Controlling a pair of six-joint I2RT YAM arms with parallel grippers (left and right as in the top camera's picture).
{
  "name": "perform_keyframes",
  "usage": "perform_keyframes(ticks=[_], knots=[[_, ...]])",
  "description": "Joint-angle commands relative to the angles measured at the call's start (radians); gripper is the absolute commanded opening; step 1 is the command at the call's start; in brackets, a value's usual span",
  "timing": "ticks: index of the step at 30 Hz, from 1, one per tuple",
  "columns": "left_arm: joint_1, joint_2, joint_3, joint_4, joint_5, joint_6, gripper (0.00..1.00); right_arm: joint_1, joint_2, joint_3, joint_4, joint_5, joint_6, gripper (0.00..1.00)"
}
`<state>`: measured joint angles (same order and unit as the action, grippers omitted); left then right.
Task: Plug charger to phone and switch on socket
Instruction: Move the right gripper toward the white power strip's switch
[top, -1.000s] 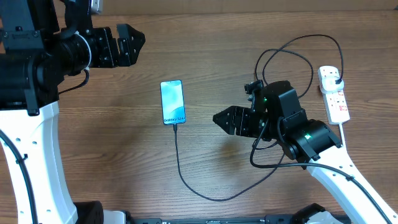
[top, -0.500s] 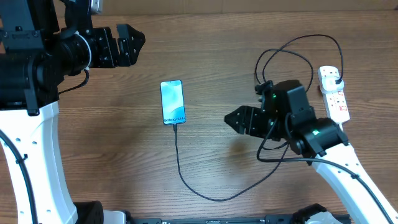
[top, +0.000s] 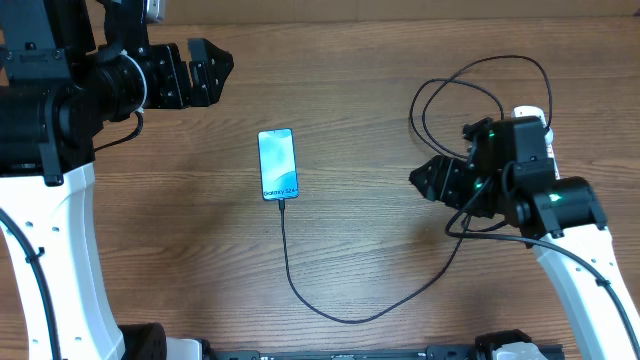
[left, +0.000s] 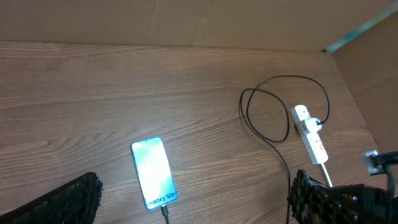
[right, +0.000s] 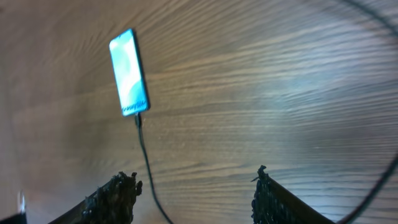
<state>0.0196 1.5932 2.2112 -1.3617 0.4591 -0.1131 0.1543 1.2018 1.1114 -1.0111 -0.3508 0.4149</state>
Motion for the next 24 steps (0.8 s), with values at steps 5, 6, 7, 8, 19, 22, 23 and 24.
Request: perform_keyframes(ticks=[5, 6, 7, 8, 19, 22, 23, 24], knots=[[-0.007, -0.010, 0.017, 0.001, 0.002, 0.001, 1.00, -0.059, -0.002, 0.048, -0.024, 0.047, -0.032, 0.63], [-0.007, -0.010, 0.017, 0.001, 0.002, 0.001, 1.00, -0.066, -0.002, 0.048, -0.026, 0.048, -0.032, 0.63], [-0.007, -0.010, 0.017, 0.001, 0.002, 0.001, 1.00, -0.076, -0.002, 0.049, -0.028, 0.048, -0.032, 0.62], [-0.007, -0.010, 0.017, 0.001, 0.002, 0.001, 1.00, -0.087, -0.002, 0.049, -0.031, 0.048, -0.032, 0.61], [-0.007, -0.010, 0.017, 0.001, 0.002, 0.001, 1.00, -0.313, -0.002, 0.100, -0.114, 0.046, -0.048, 0.46], [-0.007, -0.010, 0.017, 0.001, 0.002, 0.001, 1.00, -0.388, 0.011, 0.140, -0.143, 0.047, -0.054, 0.42], [-0.007, -0.010, 0.017, 0.001, 0.002, 0.001, 1.00, -0.408, 0.019, 0.153, -0.152, 0.047, -0.055, 0.41], [-0.007, -0.010, 0.017, 0.001, 0.002, 0.001, 1.00, -0.434, 0.032, 0.171, -0.165, 0.047, -0.058, 0.40]])
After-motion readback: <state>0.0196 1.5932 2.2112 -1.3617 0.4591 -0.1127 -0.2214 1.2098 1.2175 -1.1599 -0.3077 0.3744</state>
